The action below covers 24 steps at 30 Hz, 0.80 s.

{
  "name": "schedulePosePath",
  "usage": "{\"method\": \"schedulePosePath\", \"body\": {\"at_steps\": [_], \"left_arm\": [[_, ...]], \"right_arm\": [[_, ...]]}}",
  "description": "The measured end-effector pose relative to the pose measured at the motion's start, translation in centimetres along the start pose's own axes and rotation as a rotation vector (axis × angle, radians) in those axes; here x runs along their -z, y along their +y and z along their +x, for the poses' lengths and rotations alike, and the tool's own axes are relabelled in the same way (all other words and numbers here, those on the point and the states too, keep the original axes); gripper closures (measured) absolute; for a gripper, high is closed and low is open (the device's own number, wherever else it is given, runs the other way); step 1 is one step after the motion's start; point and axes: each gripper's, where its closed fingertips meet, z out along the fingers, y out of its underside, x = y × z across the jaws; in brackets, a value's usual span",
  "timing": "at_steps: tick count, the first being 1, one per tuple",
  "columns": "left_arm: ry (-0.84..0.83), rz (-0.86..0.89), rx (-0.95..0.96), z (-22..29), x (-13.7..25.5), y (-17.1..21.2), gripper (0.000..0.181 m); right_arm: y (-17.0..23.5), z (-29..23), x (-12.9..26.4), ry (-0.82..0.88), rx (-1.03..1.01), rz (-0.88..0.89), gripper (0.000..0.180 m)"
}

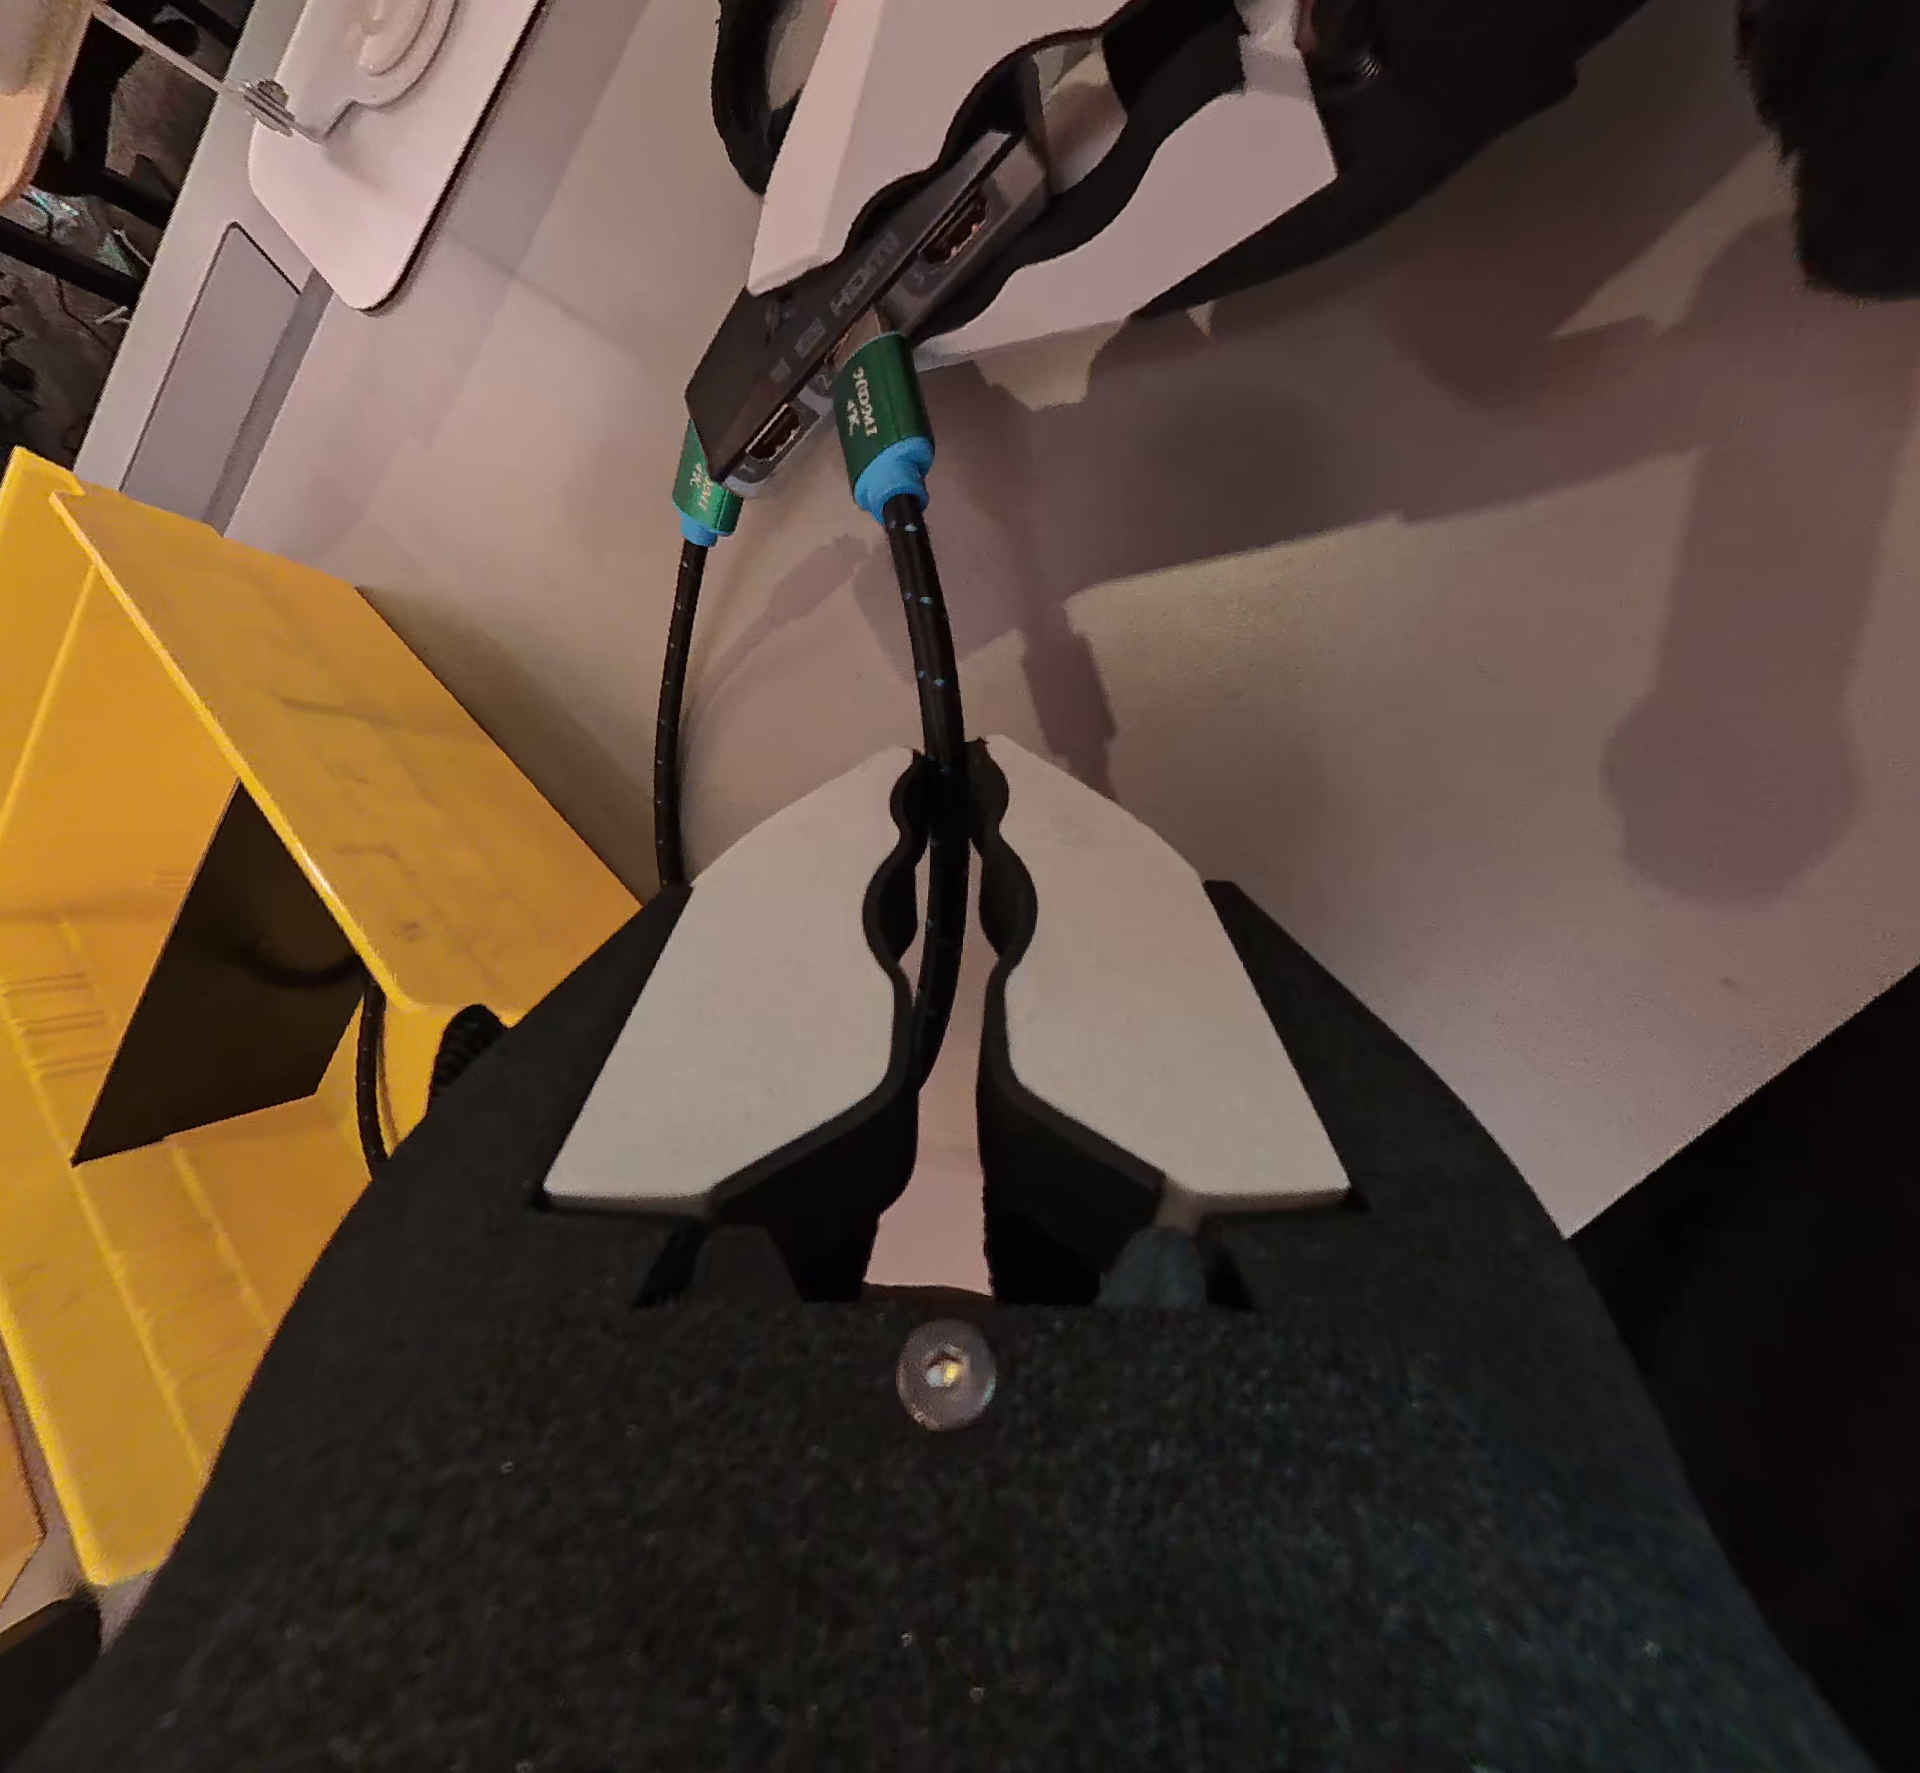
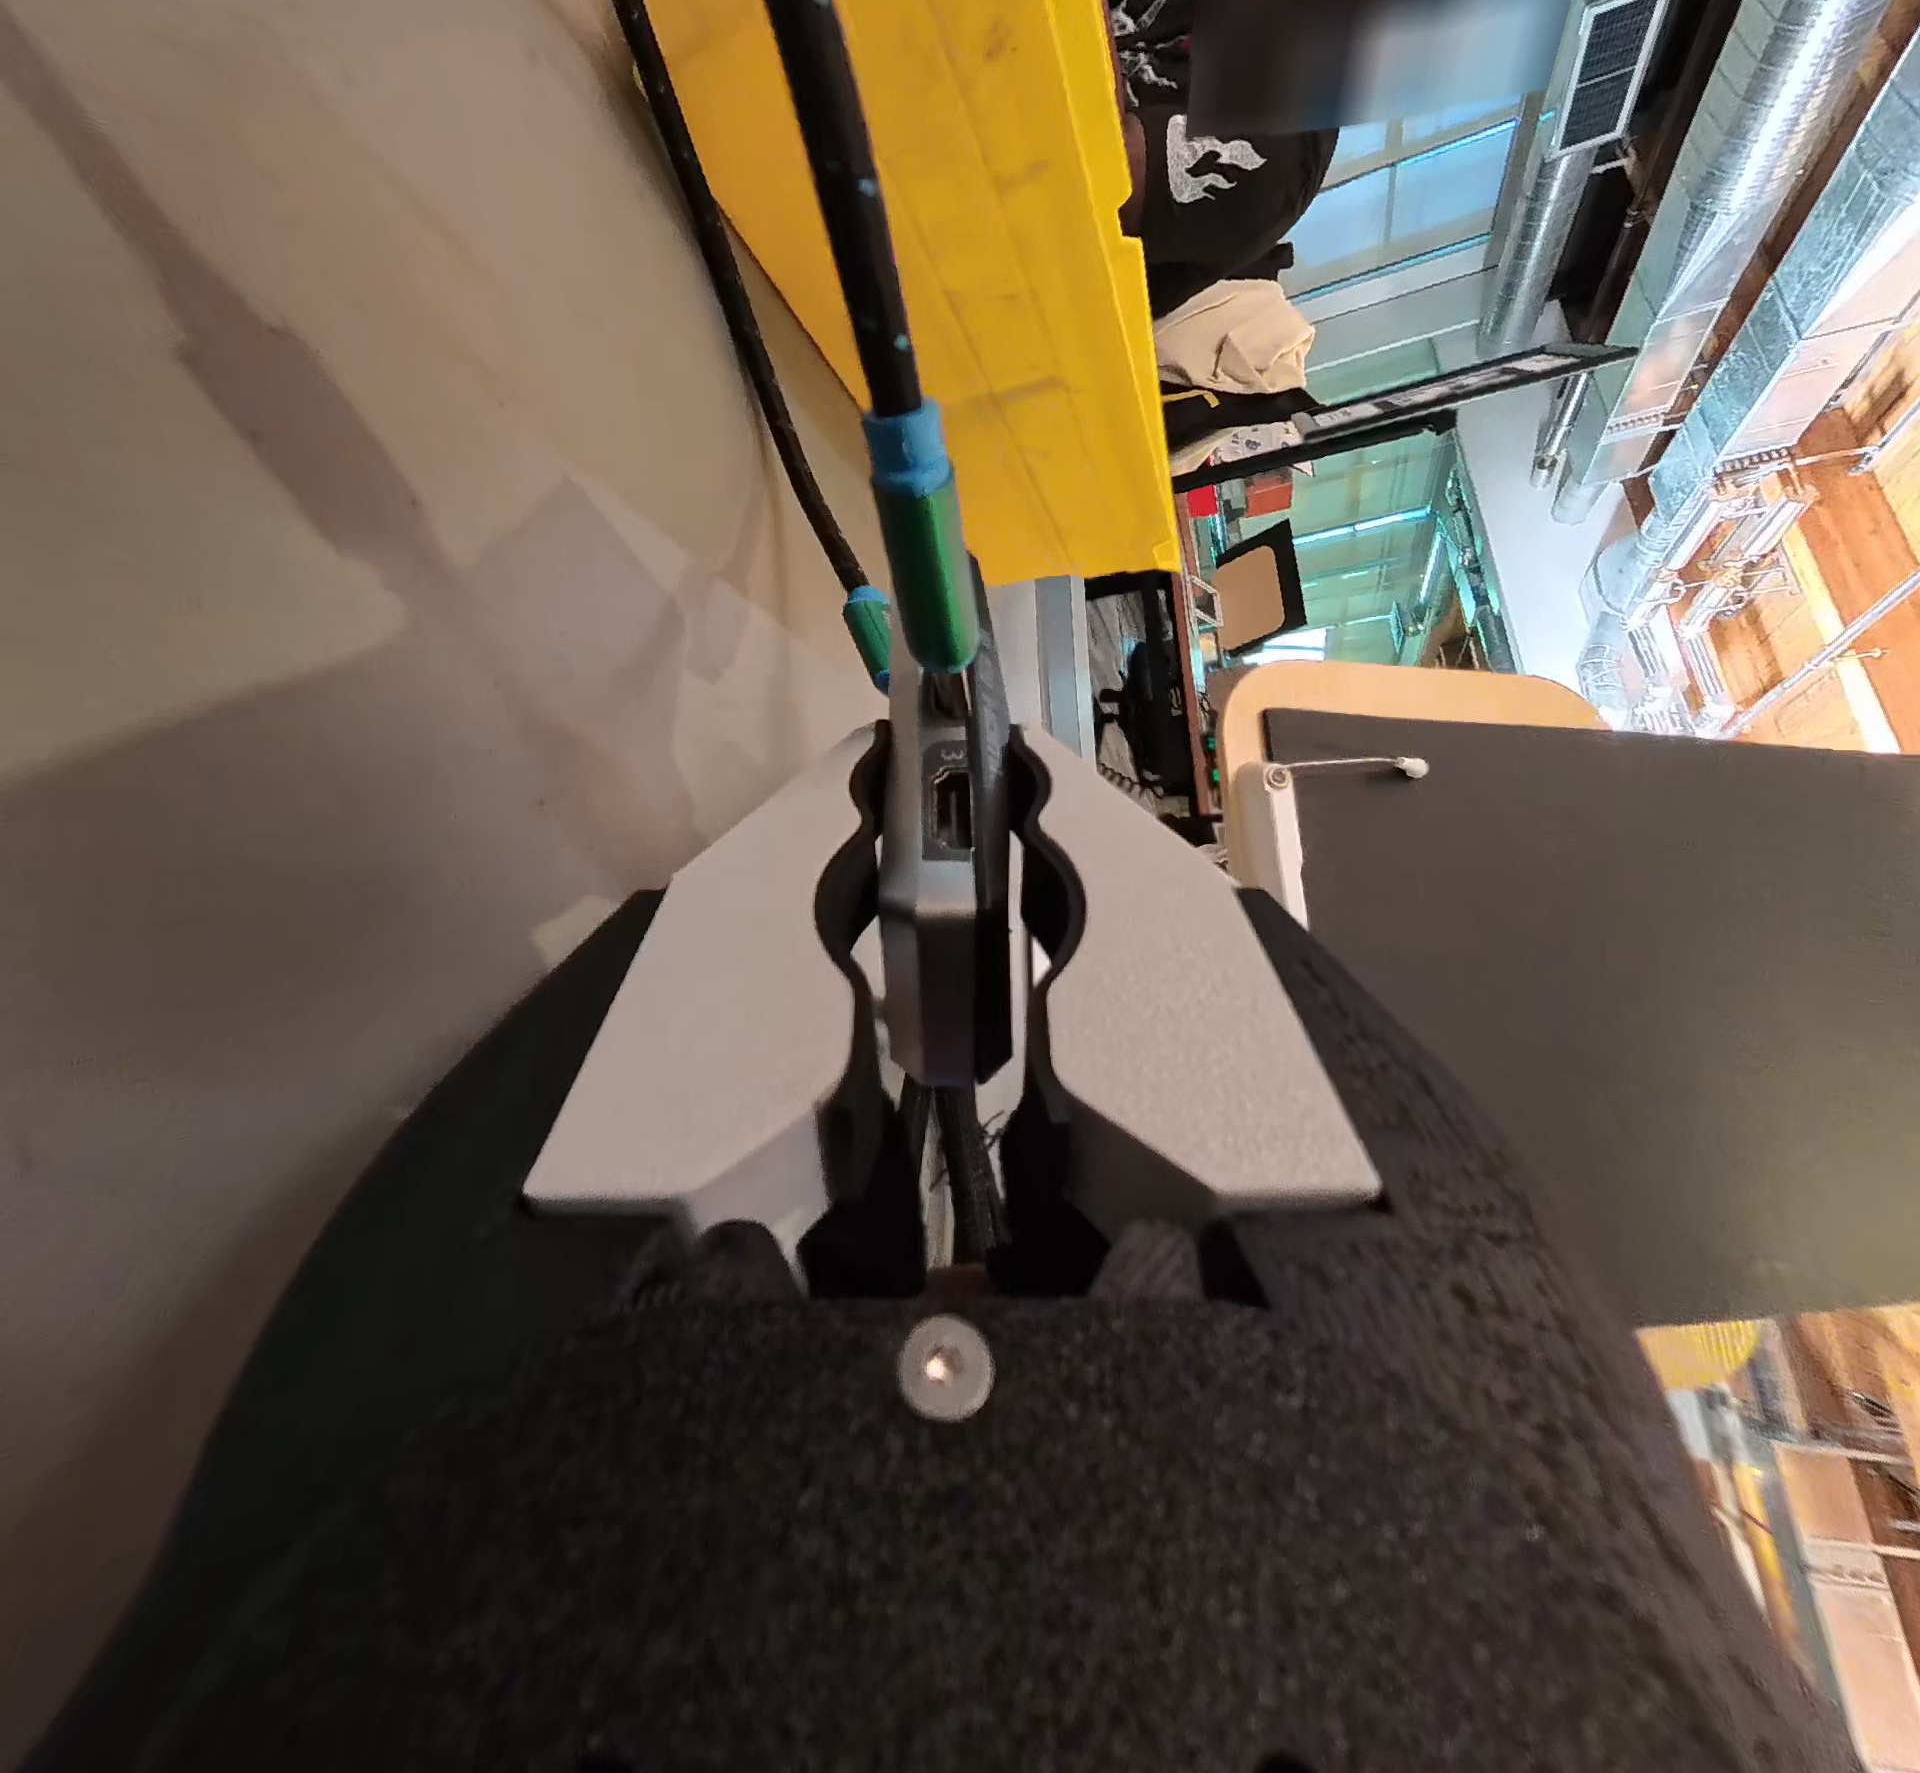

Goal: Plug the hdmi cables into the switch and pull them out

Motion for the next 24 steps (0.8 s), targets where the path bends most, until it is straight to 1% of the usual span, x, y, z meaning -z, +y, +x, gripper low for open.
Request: {"method": "schedulePosePath", "body": {"at_steps": [2, 4, 6, 11, 24], "left_arm": [[-0.022, -0.003, -0.016, -0.2, -0.1, 0.0, 0.174], [-0.079, -0.023, -0.072, -0.5, -0.1, 0.2, 0.174], [-0.14, -0.051, -0.131, -0.8, -0.2, 0.4, 0.174], [-0.222, -0.102, -0.189, -1.5, -0.6, 1.1, 0.174], [-0.222, -0.107, -0.106, -1.8, -1.0, 1.5, 0.174]], "right_arm": [[0.2, -0.4, -0.3, 0.006, 0.041, -0.025, 0.159], [0.2, -0.7, -0.5, 0.009, 0.06, -0.039, 0.159], [0.2, -0.7, -0.5, 0.011, 0.053, -0.037, 0.159], [0.1, -0.5, -0.4, 0.013, 0.041, -0.027, 0.159], [0.2, -0.2, -0.1, 0.008, 0.029, -0.014, 0.159]]}}
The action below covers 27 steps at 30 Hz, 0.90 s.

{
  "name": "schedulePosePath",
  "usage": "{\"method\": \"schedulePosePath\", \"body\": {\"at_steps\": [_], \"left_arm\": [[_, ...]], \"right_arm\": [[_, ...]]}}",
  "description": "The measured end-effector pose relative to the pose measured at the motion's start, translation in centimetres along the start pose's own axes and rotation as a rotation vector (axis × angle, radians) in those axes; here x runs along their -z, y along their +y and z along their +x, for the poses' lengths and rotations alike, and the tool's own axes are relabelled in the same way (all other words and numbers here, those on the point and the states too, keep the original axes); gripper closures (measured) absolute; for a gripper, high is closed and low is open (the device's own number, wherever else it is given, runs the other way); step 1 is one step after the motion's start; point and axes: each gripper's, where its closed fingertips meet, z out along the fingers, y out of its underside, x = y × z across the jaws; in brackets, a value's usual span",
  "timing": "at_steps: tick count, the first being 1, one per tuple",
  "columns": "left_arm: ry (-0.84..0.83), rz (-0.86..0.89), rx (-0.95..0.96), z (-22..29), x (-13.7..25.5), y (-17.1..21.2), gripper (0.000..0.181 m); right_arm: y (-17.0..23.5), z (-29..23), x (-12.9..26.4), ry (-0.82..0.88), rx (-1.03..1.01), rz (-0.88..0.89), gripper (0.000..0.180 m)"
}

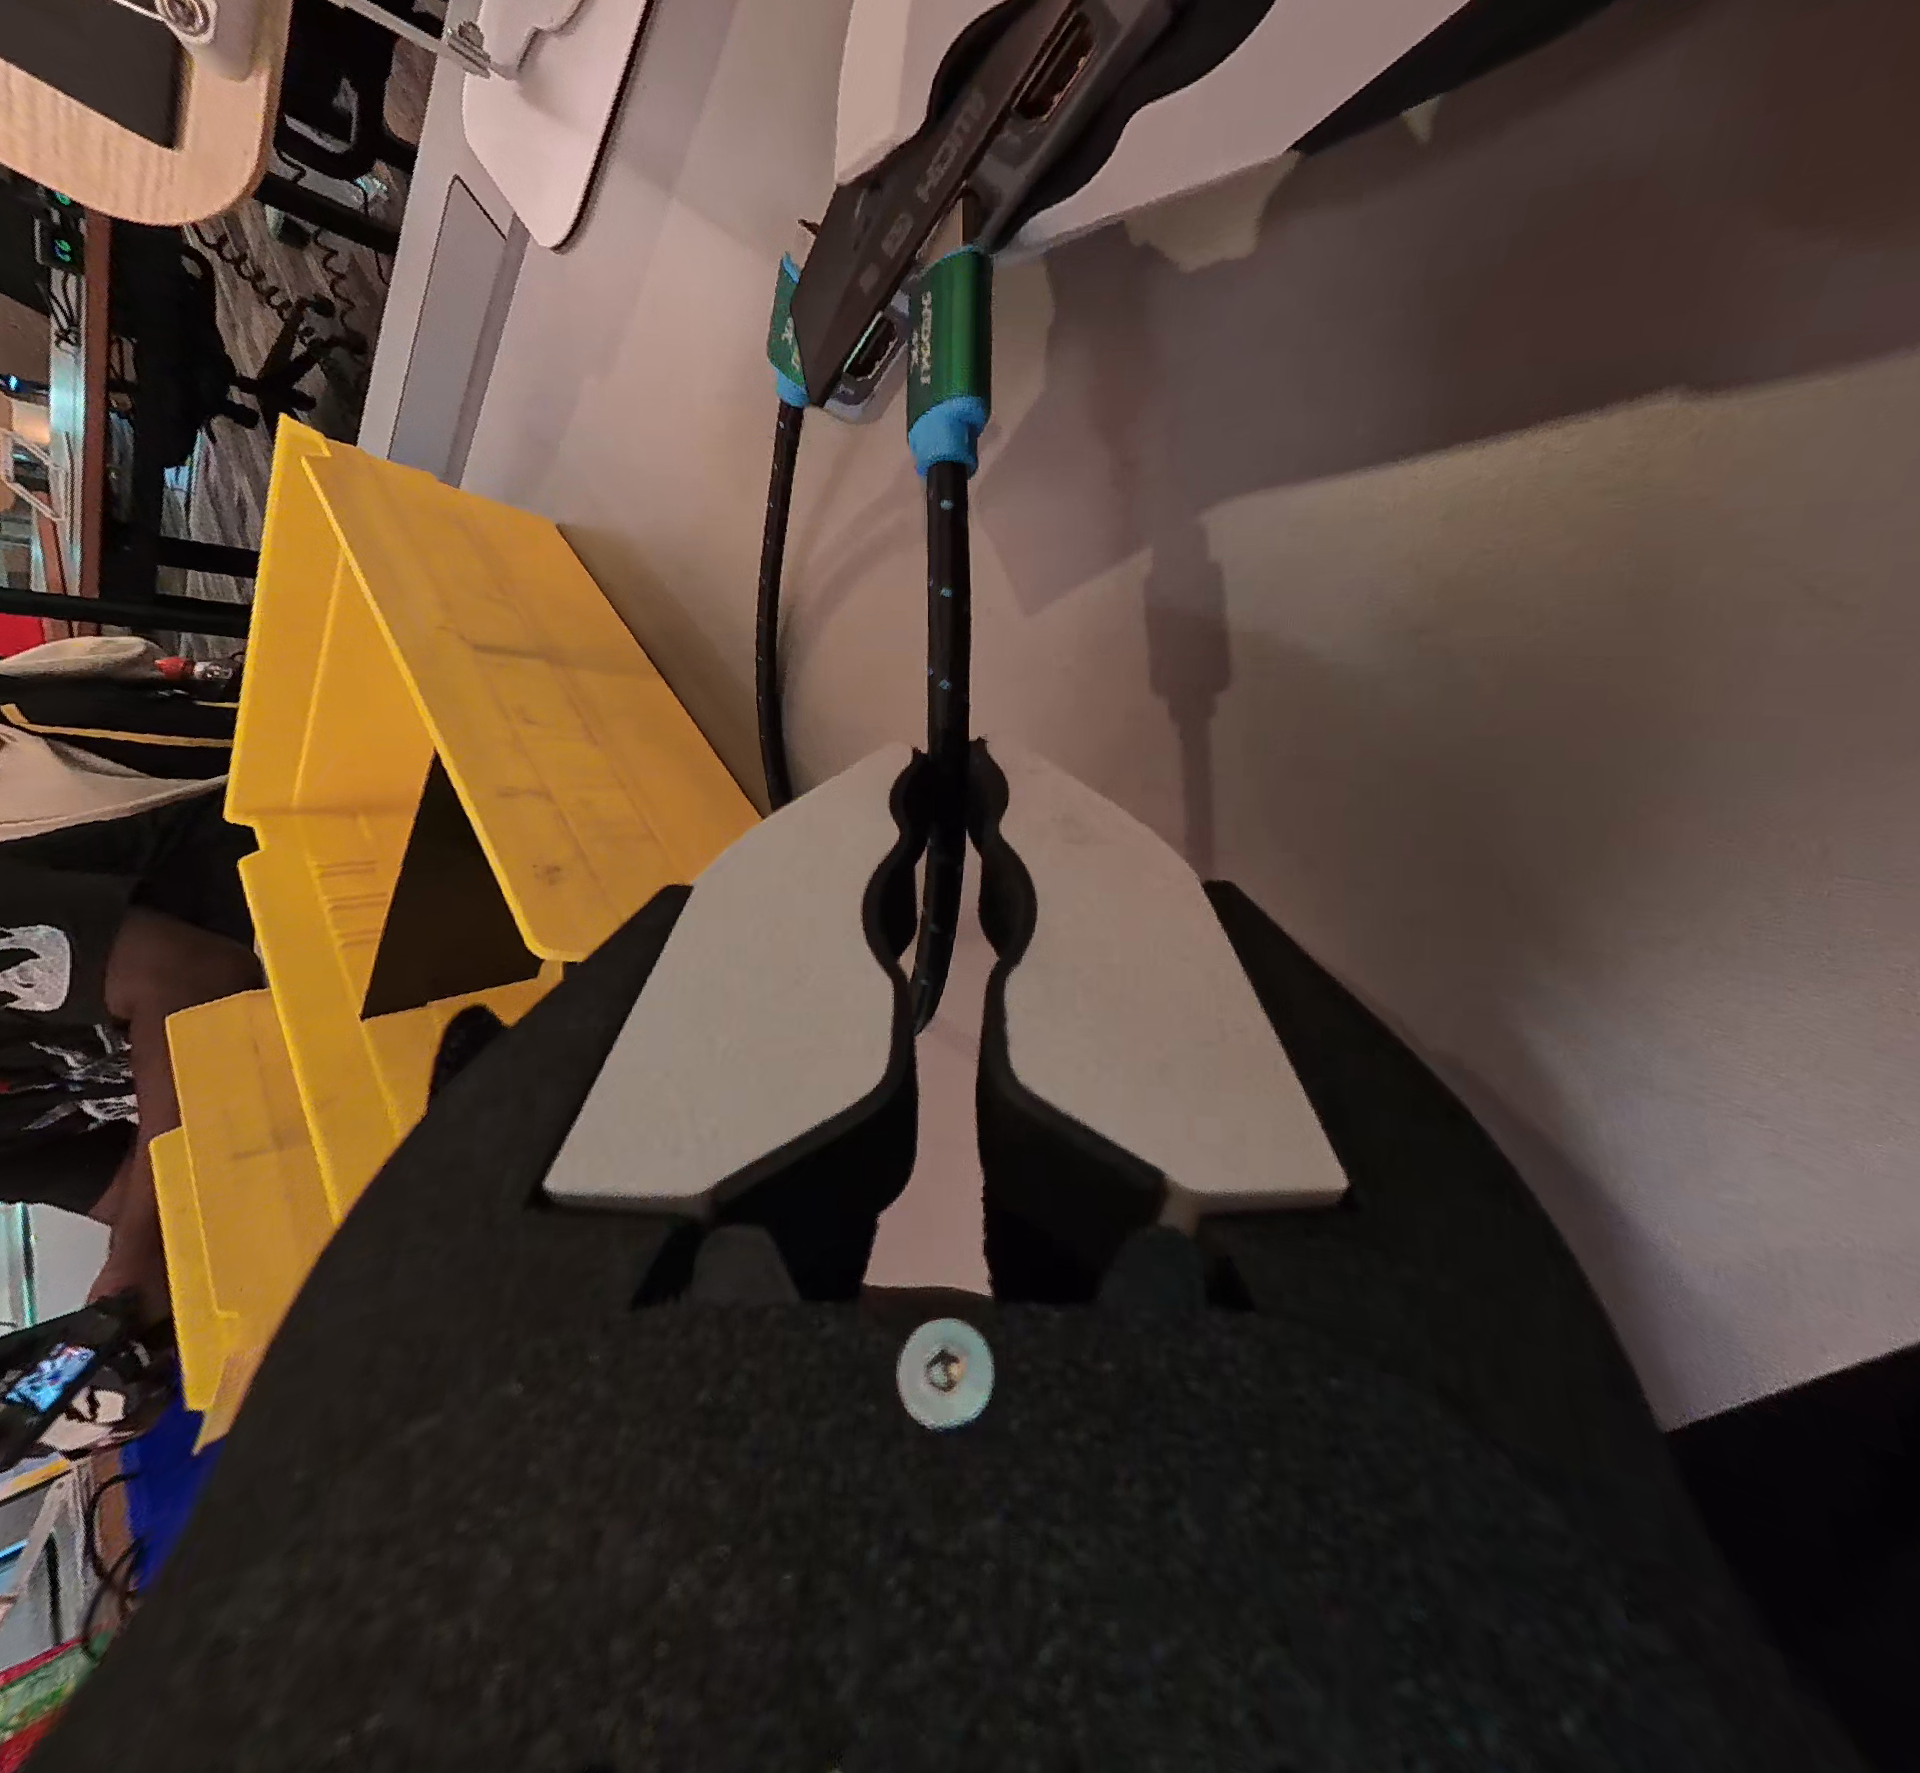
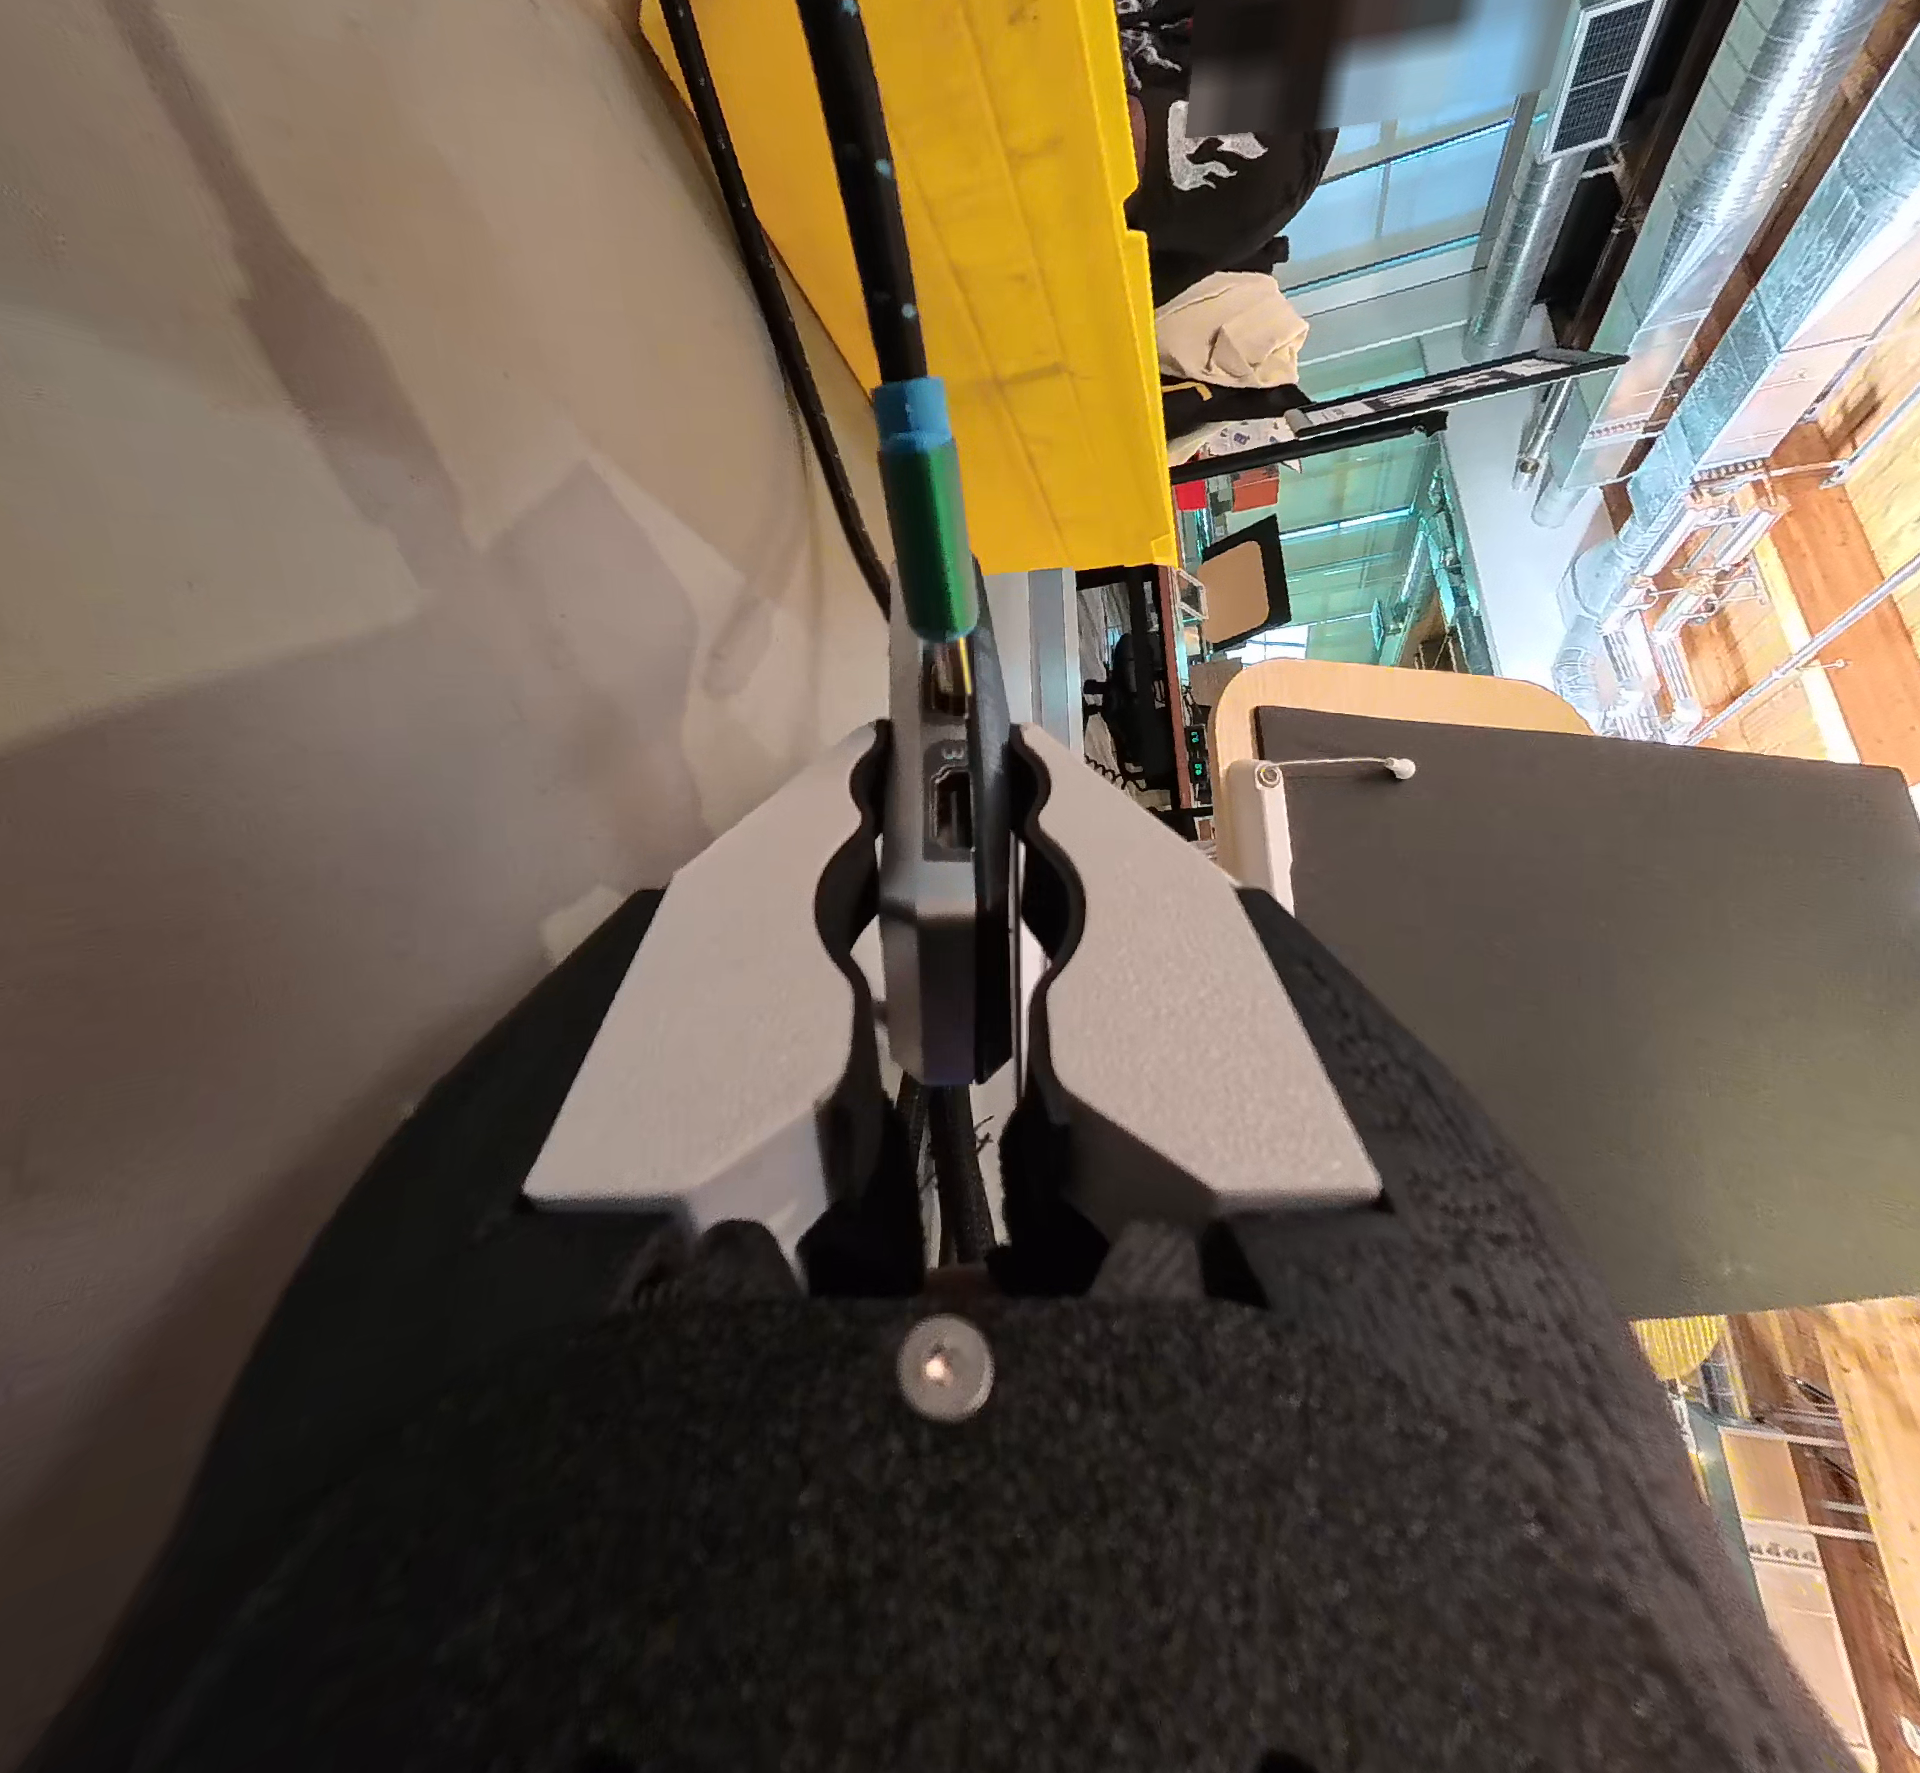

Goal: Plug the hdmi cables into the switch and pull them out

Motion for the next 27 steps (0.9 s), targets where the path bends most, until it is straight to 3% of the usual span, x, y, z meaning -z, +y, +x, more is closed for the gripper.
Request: {"method": "schedulePosePath", "body": {"at_steps": [17, 27], "left_arm": [[0.044, 0.051, 0.055, 0.19, 0.08, -0.74, 0.174], [-0.063, -0.026, 0.005, -0.04, -0.6, -0.23, 0.175]], "right_arm": [[0.39, 0.03, -0.21, 0.007, -0.004, -0.039, 0.159], [0.63, -0.22, -0.2, -0.041, 0.02, -0.113, 0.159]]}}
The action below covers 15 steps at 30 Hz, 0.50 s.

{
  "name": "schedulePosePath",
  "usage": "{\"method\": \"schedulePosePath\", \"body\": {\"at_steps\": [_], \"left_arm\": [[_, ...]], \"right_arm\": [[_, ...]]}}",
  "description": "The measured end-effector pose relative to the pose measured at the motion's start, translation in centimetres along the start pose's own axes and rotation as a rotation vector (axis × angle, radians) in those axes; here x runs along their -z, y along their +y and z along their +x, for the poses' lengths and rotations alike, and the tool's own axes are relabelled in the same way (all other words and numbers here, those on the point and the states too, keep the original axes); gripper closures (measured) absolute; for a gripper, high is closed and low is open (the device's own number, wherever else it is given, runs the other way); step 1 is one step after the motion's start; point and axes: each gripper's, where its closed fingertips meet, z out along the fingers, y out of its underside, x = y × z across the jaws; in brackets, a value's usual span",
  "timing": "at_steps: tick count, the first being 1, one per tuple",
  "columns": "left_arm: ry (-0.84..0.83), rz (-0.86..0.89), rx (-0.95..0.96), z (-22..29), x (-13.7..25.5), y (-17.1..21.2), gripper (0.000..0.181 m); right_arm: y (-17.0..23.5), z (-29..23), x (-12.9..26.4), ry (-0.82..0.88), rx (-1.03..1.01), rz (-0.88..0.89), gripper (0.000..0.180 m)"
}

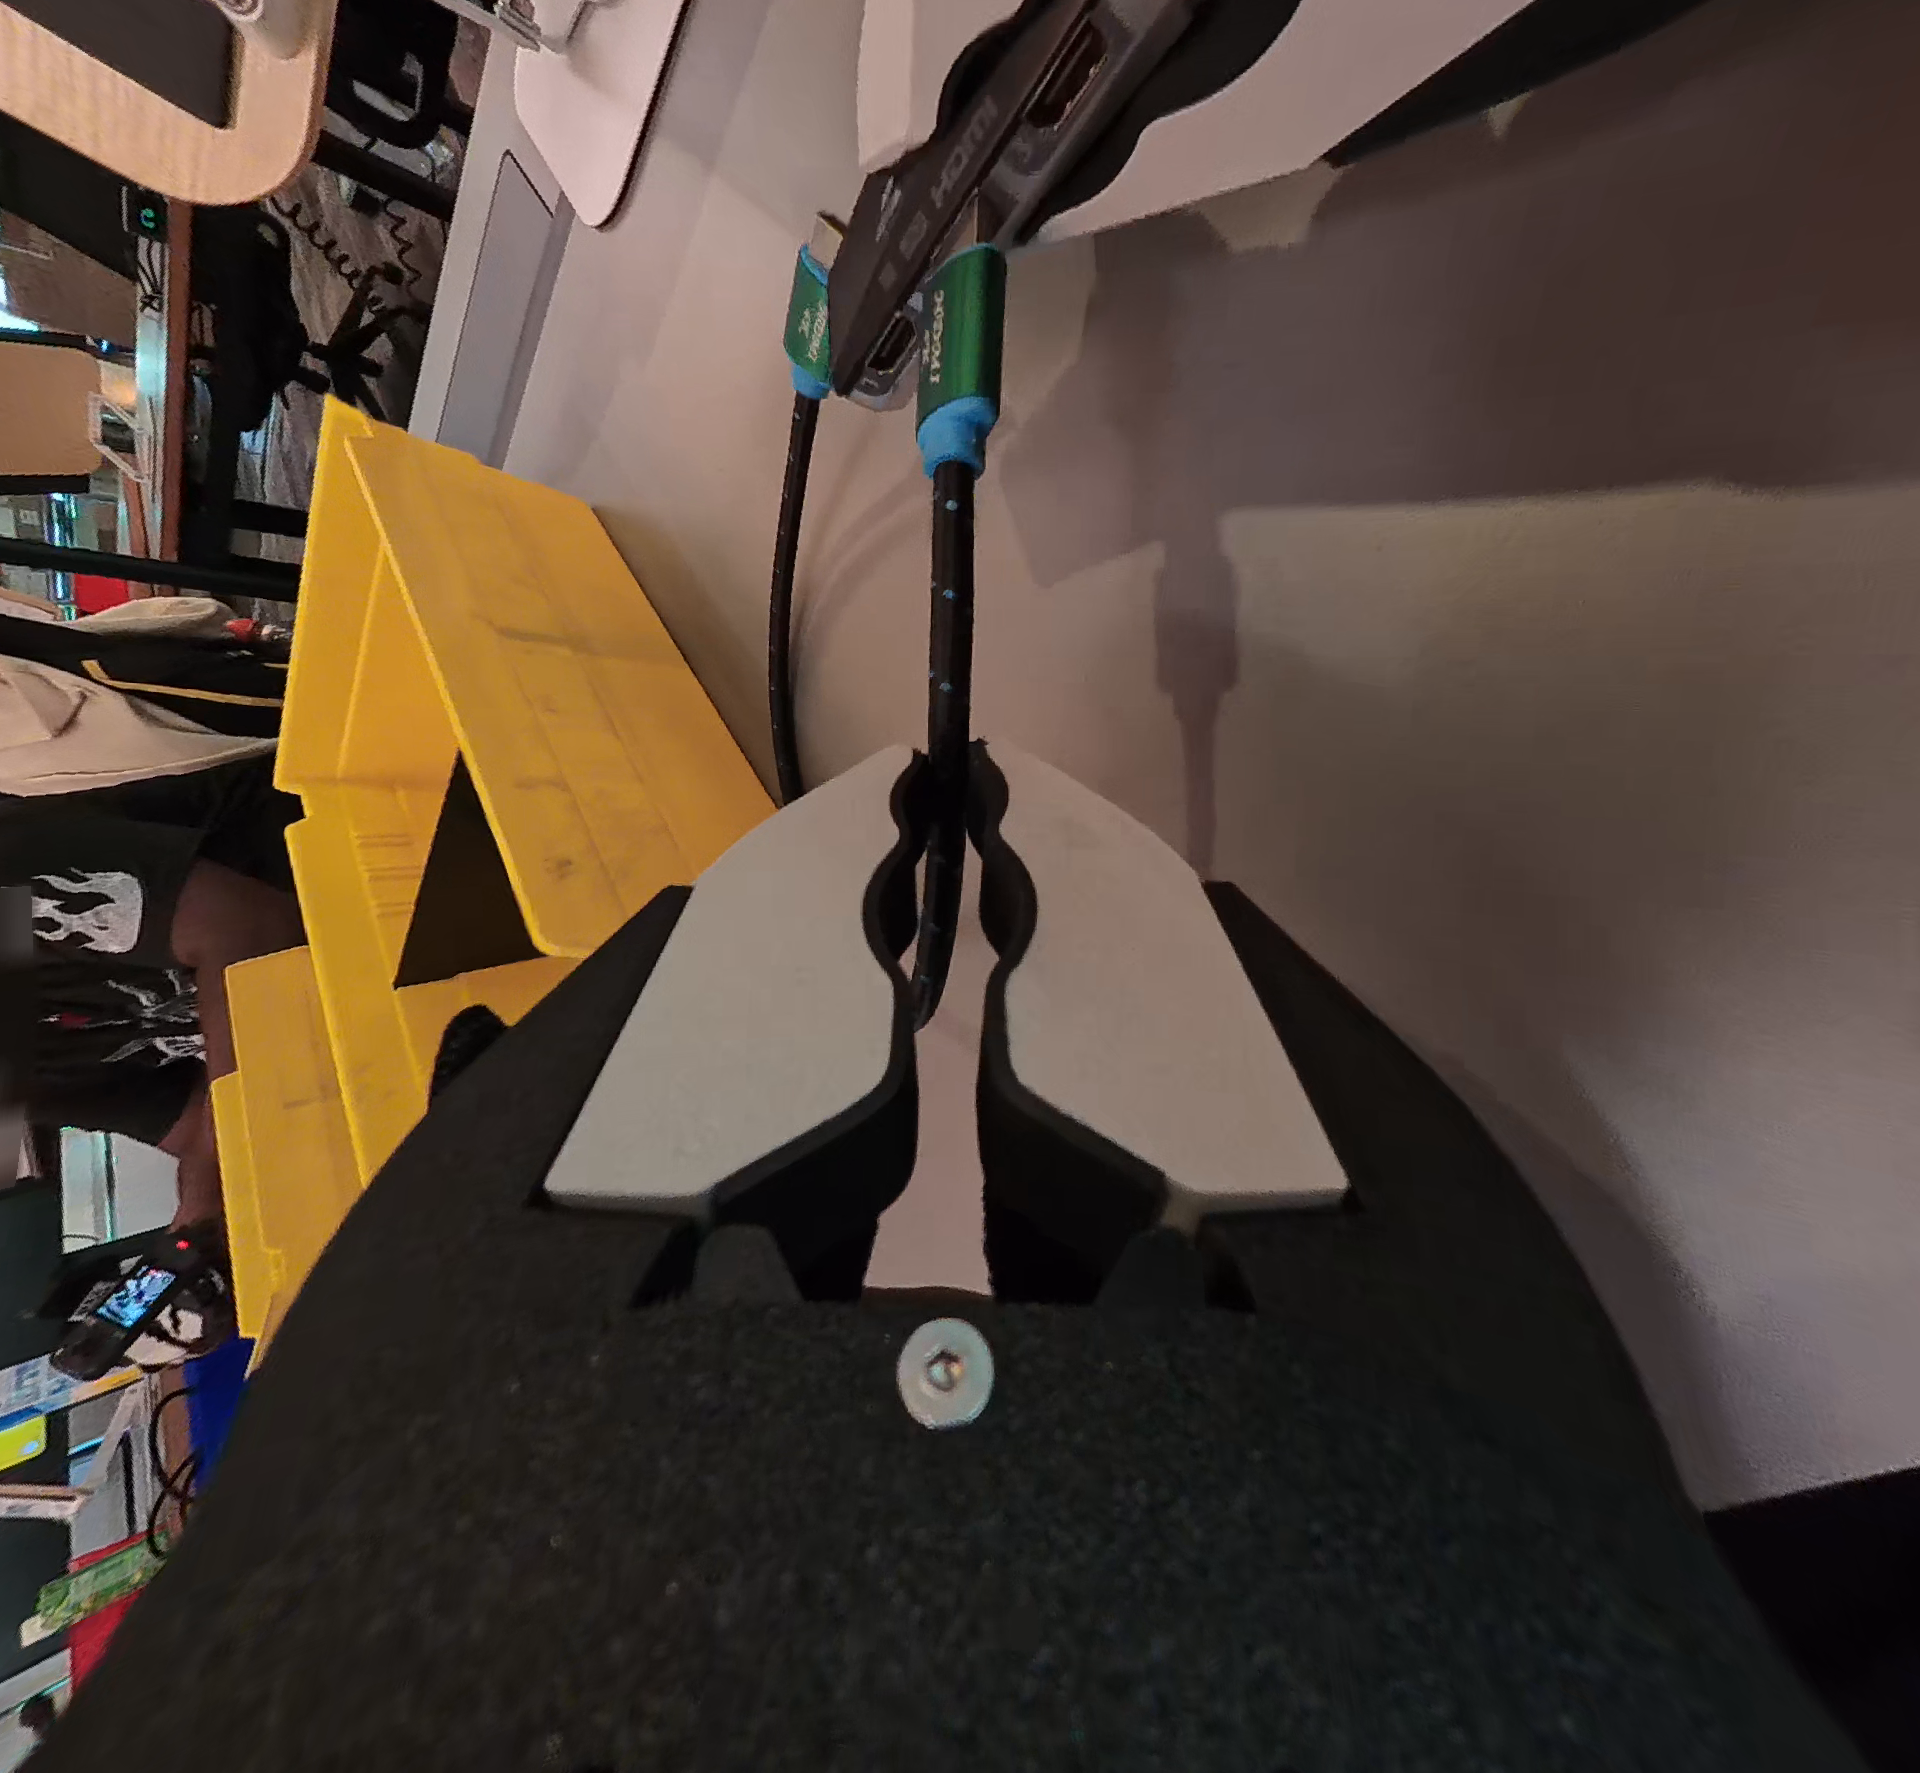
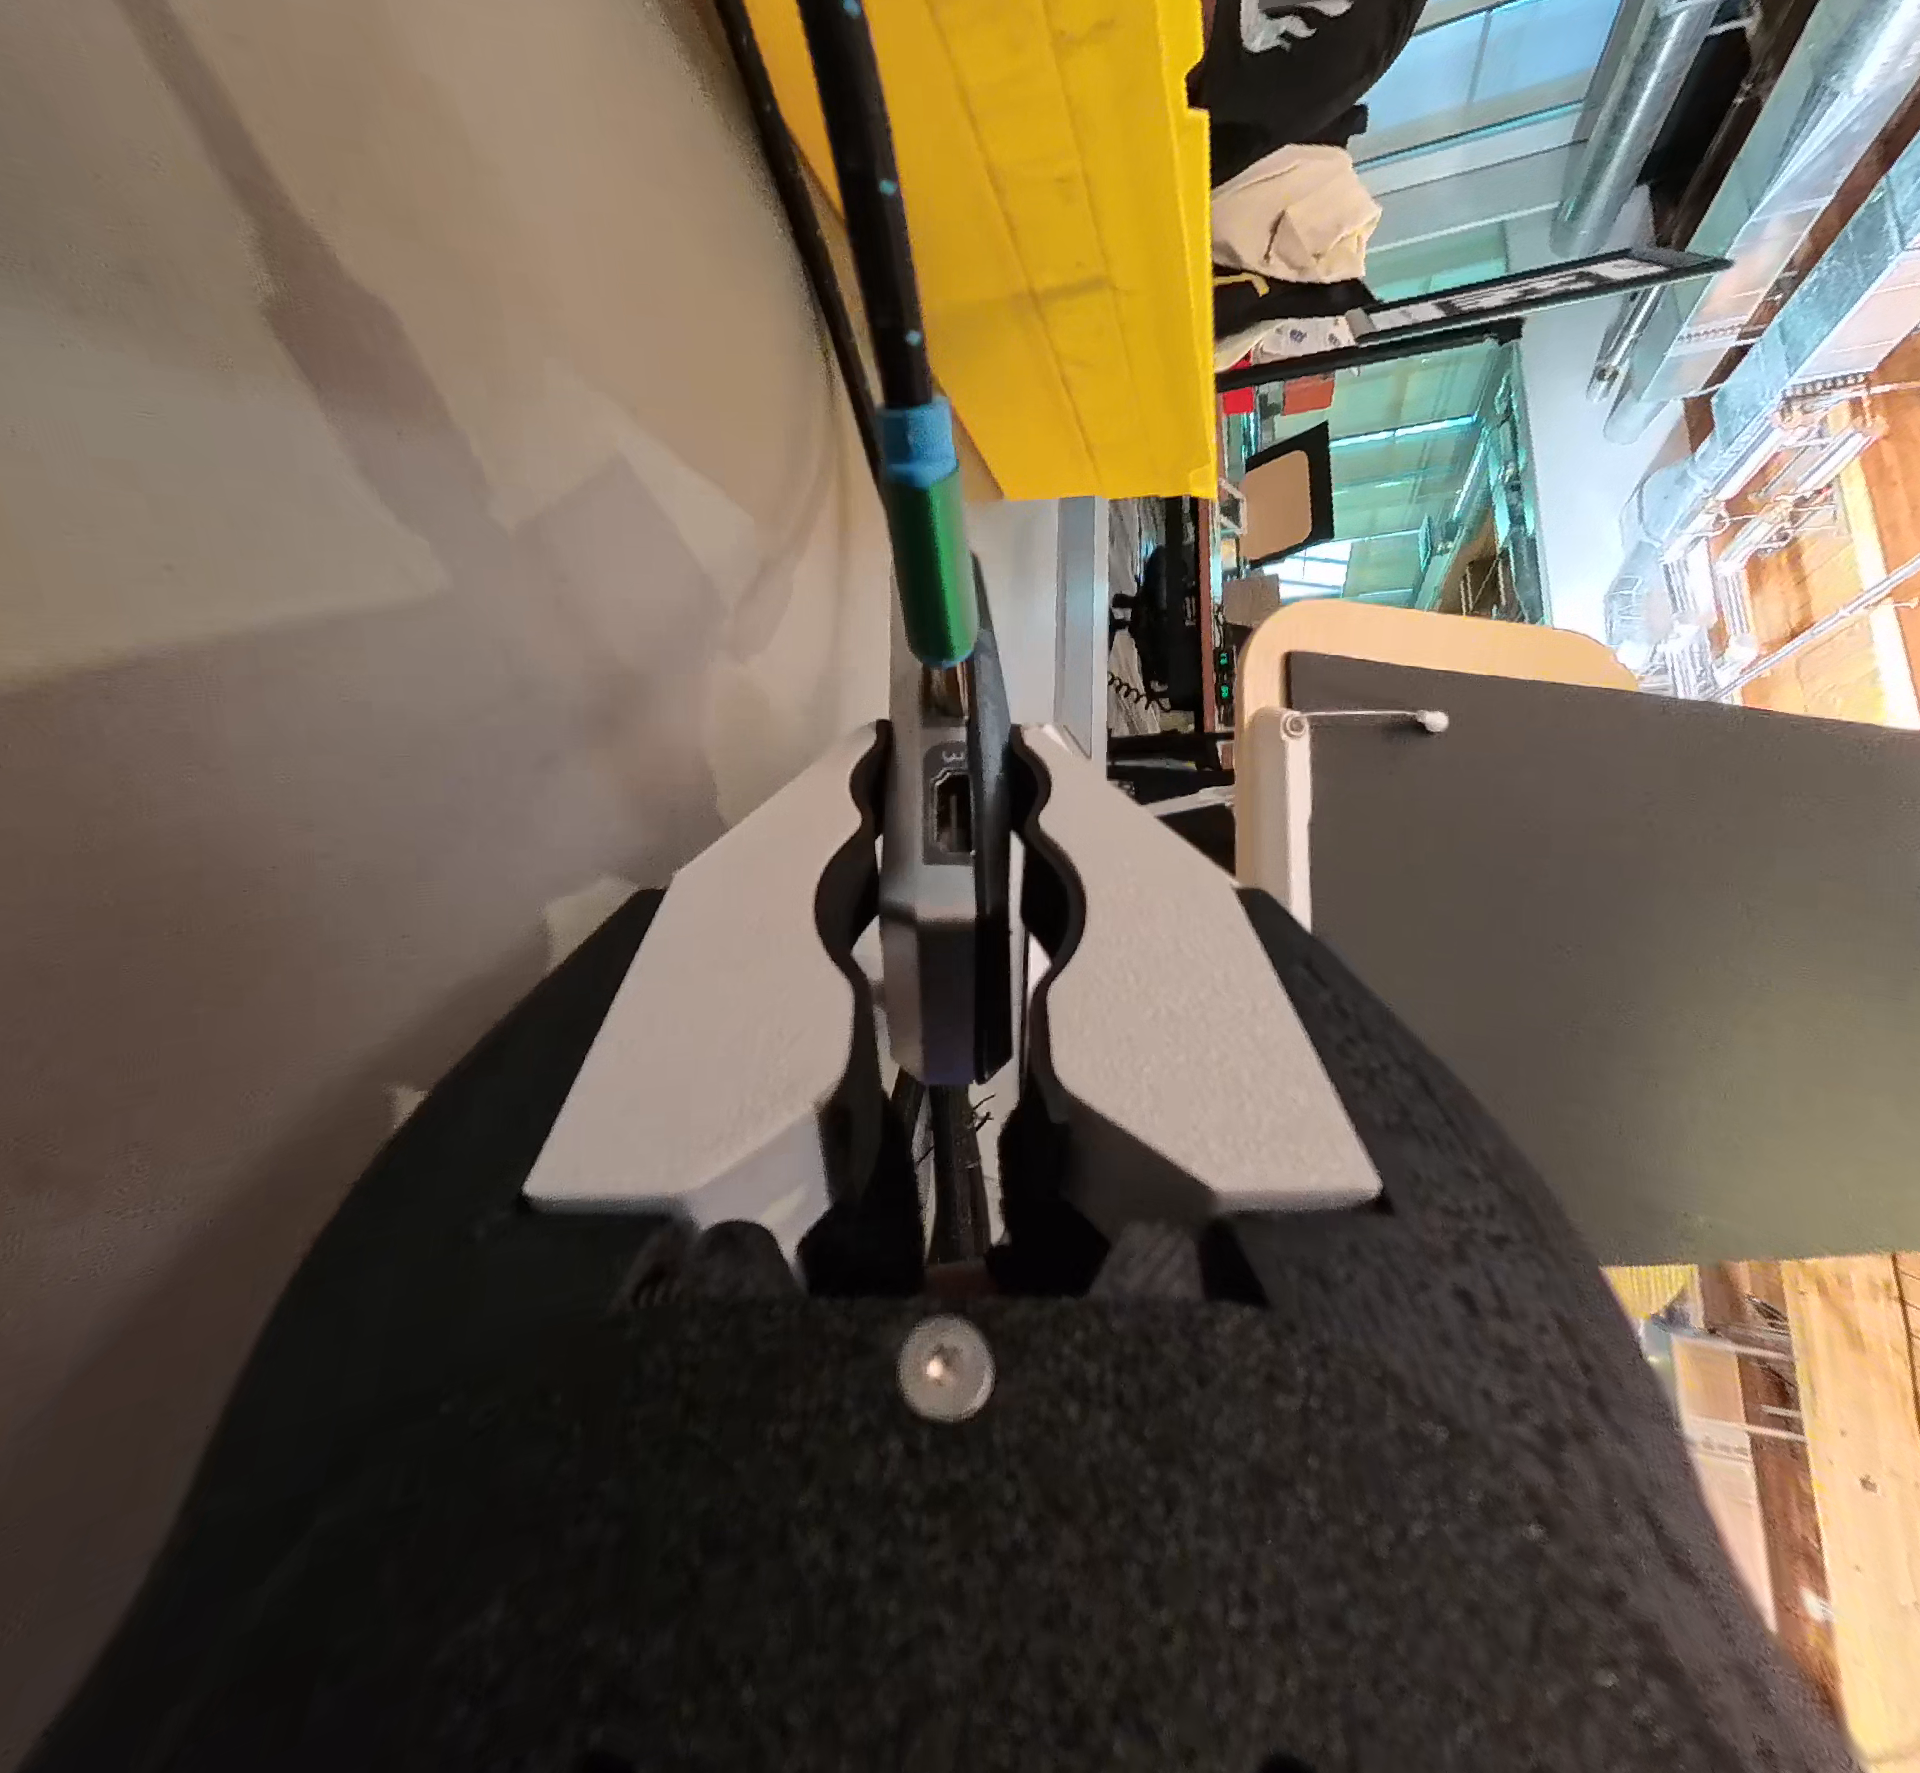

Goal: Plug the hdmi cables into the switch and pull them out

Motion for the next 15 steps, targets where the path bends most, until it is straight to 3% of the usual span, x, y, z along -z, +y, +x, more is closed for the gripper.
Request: {"method": "schedulePosePath", "body": {"at_steps": [5, 15], "left_arm": [[0.114, 0.065, 0.105, 1.1, -0.1, -0.8, 0.175], [0.605, 0.218, 0.576, 2.5, -0.7, -1.4, 0.172]], "right_arm": [[0.6, -0.1, -0.2, 0.005, 0.009, -0.038, 0.159], [0.3, -0.1, -0.2, 0.025, -0.007, 0.009, 0.159]]}}
